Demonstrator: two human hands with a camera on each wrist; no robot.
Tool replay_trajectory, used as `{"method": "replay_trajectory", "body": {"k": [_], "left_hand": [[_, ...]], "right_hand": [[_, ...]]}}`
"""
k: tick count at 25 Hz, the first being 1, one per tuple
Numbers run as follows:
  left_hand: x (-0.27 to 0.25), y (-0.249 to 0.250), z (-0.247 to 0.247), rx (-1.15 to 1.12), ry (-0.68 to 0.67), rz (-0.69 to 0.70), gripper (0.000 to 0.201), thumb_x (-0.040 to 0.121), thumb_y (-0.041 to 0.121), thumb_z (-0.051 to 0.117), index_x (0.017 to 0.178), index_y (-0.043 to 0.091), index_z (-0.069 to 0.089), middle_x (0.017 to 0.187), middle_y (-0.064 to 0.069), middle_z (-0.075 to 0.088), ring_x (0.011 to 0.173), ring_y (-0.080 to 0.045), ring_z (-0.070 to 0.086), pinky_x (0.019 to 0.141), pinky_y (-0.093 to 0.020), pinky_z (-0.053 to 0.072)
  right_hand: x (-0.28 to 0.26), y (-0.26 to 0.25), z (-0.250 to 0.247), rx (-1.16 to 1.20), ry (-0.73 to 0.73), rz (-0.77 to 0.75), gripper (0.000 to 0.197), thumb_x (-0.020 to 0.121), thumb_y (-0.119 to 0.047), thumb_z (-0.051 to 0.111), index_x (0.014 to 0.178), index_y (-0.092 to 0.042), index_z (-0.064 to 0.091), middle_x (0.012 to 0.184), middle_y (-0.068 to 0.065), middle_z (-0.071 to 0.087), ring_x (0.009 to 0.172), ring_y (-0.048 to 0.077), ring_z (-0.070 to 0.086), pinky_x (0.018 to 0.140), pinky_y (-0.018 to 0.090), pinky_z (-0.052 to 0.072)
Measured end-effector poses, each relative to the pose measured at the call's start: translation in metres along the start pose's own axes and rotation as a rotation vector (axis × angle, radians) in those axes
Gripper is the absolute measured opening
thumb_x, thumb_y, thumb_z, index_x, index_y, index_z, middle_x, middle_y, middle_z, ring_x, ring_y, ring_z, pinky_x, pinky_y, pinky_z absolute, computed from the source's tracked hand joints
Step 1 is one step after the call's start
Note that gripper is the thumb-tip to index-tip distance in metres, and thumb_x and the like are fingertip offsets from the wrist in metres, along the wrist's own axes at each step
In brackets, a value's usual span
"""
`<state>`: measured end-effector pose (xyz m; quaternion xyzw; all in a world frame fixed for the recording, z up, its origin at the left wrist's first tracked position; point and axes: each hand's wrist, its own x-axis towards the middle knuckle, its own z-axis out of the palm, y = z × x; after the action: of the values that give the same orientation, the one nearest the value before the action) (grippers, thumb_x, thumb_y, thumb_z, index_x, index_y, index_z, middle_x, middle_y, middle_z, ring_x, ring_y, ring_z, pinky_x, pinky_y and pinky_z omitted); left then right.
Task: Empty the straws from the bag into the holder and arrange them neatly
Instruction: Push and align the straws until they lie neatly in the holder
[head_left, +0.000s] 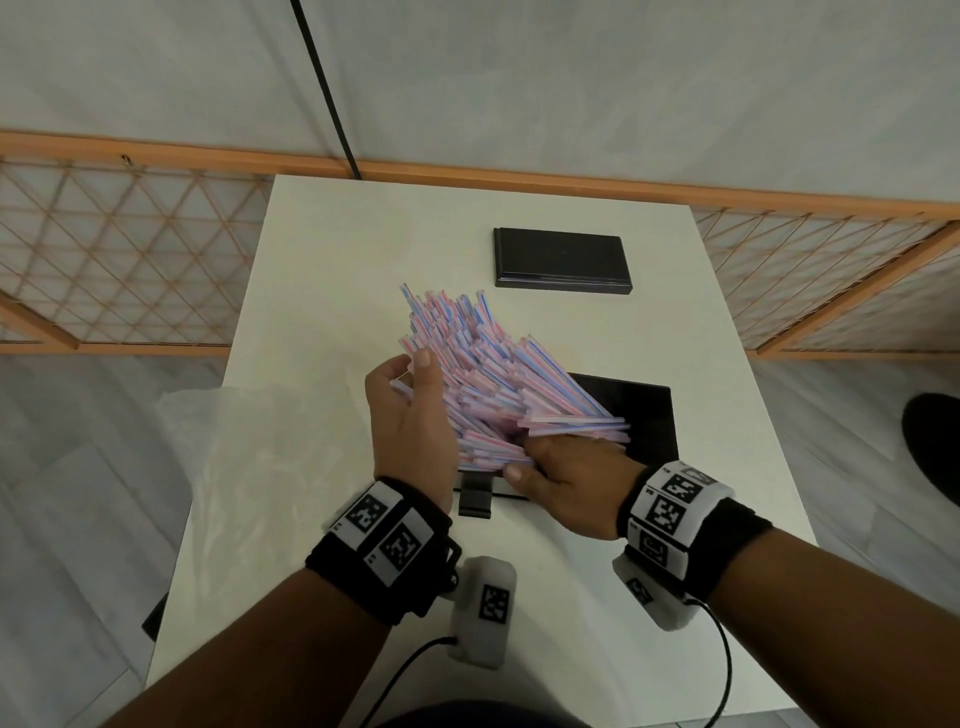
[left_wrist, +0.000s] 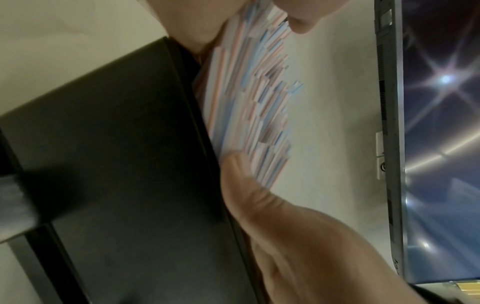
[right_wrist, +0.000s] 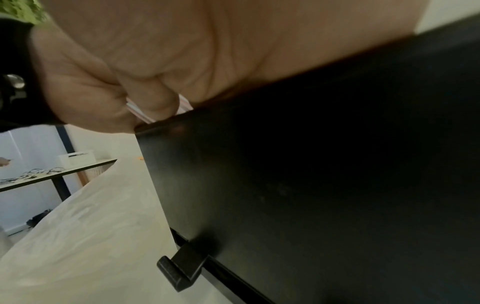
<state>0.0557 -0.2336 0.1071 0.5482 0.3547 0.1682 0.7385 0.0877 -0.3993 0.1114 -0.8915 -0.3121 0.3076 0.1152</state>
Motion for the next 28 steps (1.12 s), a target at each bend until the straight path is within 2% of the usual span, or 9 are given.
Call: {"method": "replay_trajectory", "body": {"k": [2,4,6,9,13,15,19,25,28], "left_hand": [[-0.001,0.000,-0.001,0.024,-0.024,0.041,0.025,0.105,0.033,0.049,0.117,0.011,0.047,0.084,0.006,0.047,0.061,0.004,0.049,0.065,-0.016,0.044],[0.002,0.001,-0.004,0.088,-0.048,0.088,0.036,0.105,0.035,0.051,0.124,0.006,0.046,0.094,0.004,0.050,0.071,0.005,0.053,0.068,-0.011,0.044],[0.007,0.001,-0.008,0.141,-0.082,0.074,0.060,0.097,0.052,0.052,0.133,0.006,0.043,0.110,0.000,0.050,0.088,-0.010,0.051,0.082,-0.025,0.045],[0.009,0.003,-0.012,0.148,-0.080,-0.034,0.076,0.086,0.068,0.049,0.136,0.011,0.044,0.120,-0.003,0.052,0.099,-0.017,0.052,0.096,-0.039,0.046],[0.005,-0.002,-0.016,0.206,-0.106,0.033,0.056,0.083,0.069,0.059,0.110,0.020,0.057,0.096,0.006,0.062,0.084,-0.013,0.059,0.085,-0.039,0.049],[0.003,-0.007,-0.021,0.346,-0.135,0.073,0.062,0.074,0.075,0.062,0.104,0.022,0.062,0.095,0.010,0.070,0.091,-0.012,0.066,0.088,-0.040,0.053],[0.000,-0.008,-0.023,0.537,-0.163,0.125,0.047,0.083,0.066,0.066,0.107,0.027,0.067,0.096,0.015,0.073,0.096,-0.008,0.067,0.085,-0.027,0.048],[0.000,0.014,-0.020,0.751,-0.145,0.345,0.040,0.090,0.050,0.068,0.070,0.024,0.044,0.061,0.008,0.052,0.057,0.000,0.051,0.059,-0.006,0.037],[0.002,0.016,-0.019,0.783,-0.192,0.381,0.037,0.089,0.047,0.070,0.071,0.023,0.048,0.062,0.010,0.053,0.058,0.002,0.050,0.060,-0.005,0.038]], "right_hand": [[0.002,-0.004,-0.002,-0.026,0.015,0.004,0.072,0.085,-0.072,0.017,0.119,-0.018,0.050,0.119,0.010,0.058,0.116,0.030,0.052,0.095,0.036,0.041],[0.006,-0.001,0.000,-0.013,0.054,0.020,0.057,0.092,-0.068,0.027,0.105,-0.017,0.049,0.093,-0.002,0.054,0.101,0.030,0.056,0.083,0.033,0.041],[0.006,0.000,0.000,-0.015,0.084,0.065,0.042,0.096,-0.062,0.033,0.092,-0.021,0.043,0.077,-0.010,0.041,0.082,0.022,0.050,0.074,0.030,0.038],[0.004,0.003,0.005,-0.050,0.105,0.091,0.066,0.084,-0.080,0.016,0.093,-0.024,0.049,0.081,-0.008,0.051,0.082,0.019,0.053,0.080,0.035,0.049],[0.000,0.005,0.009,0.009,0.088,0.030,0.081,0.078,-0.085,0.011,0.122,-0.031,0.052,0.104,-0.002,0.066,0.101,0.024,0.061,0.088,0.039,0.051],[-0.004,0.004,0.008,0.001,0.077,0.045,0.081,0.078,-0.085,0.009,0.131,-0.035,0.045,0.119,0.001,0.065,0.112,0.026,0.059,0.093,0.041,0.050],[-0.003,-0.004,0.010,-0.062,0.095,0.129,0.076,0.087,-0.077,0.010,0.119,-0.024,0.054,0.120,0.006,0.065,0.114,0.030,0.058,0.096,0.047,0.047],[0.000,-0.003,0.007,0.011,0.143,0.139,0.071,0.080,-0.081,0.007,0.092,-0.028,0.053,0.088,0.000,0.063,0.095,0.029,0.062,0.084,0.044,0.052],[-0.005,0.000,0.011,-0.039,0.130,0.134,0.076,0.080,-0.079,0.003,0.109,-0.031,0.054,0.104,-0.002,0.067,0.105,0.027,0.061,0.088,0.043,0.051]]}}
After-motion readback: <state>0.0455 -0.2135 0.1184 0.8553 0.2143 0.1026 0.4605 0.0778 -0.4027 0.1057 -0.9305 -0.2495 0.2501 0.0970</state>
